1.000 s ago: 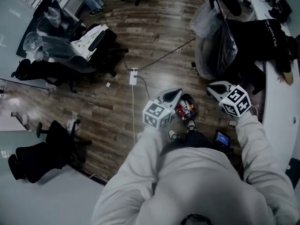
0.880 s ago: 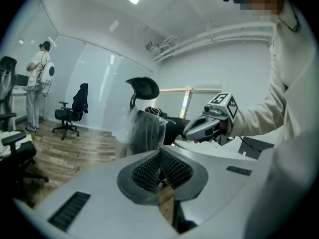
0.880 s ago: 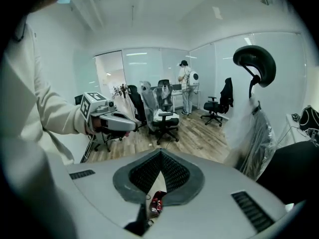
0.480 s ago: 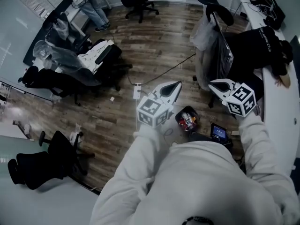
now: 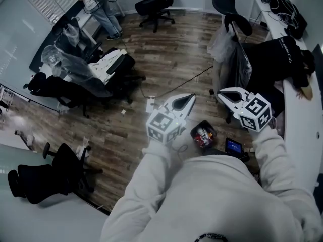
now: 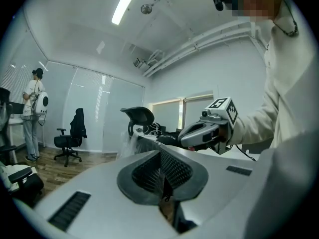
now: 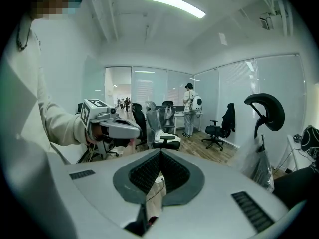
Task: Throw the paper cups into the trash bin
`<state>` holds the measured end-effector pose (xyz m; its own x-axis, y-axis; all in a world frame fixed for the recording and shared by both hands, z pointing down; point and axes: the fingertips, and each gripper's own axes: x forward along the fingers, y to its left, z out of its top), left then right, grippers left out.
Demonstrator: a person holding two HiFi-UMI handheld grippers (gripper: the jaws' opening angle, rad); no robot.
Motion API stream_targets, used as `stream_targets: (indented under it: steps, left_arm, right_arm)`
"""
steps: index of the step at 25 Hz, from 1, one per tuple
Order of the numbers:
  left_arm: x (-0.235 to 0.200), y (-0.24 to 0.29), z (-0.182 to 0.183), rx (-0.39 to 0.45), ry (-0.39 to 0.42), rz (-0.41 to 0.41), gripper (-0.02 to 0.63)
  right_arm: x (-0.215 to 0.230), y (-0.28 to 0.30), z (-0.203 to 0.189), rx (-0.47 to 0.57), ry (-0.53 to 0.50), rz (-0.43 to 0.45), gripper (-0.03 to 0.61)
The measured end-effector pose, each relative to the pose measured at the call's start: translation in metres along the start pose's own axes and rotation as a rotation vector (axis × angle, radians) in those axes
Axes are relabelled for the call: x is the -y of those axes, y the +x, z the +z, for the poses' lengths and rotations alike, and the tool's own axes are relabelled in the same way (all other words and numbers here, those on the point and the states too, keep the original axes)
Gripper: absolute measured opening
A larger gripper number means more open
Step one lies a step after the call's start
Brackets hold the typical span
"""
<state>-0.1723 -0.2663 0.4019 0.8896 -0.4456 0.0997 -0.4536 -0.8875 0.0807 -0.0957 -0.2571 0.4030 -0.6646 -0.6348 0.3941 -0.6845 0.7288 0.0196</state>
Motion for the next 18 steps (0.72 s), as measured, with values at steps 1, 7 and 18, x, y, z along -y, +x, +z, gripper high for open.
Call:
stream_targets:
  steps: [1, 7, 18]
  left_arm:
    - [-0.002, -0.001, 0.0, 0.0, -0.004, 0.003, -0.011]
    - [-0.009, -0.003, 0.003, 0.015, -0.024, 0.019, -0.011]
    - [-0.006, 0.008, 0.001, -0.001, -0.02, 0.012, -0.011]
  right_arm:
    - [-0.001, 0.001, 0.0, 0.0, 0.0, 0.002, 0.02]
    - [-0.002, 0.002, 0.001, 0.01, 0.017, 0.01, 0.02]
    - [0.003, 0.0, 0.0, 0.007, 0.015, 0.006, 0.02]
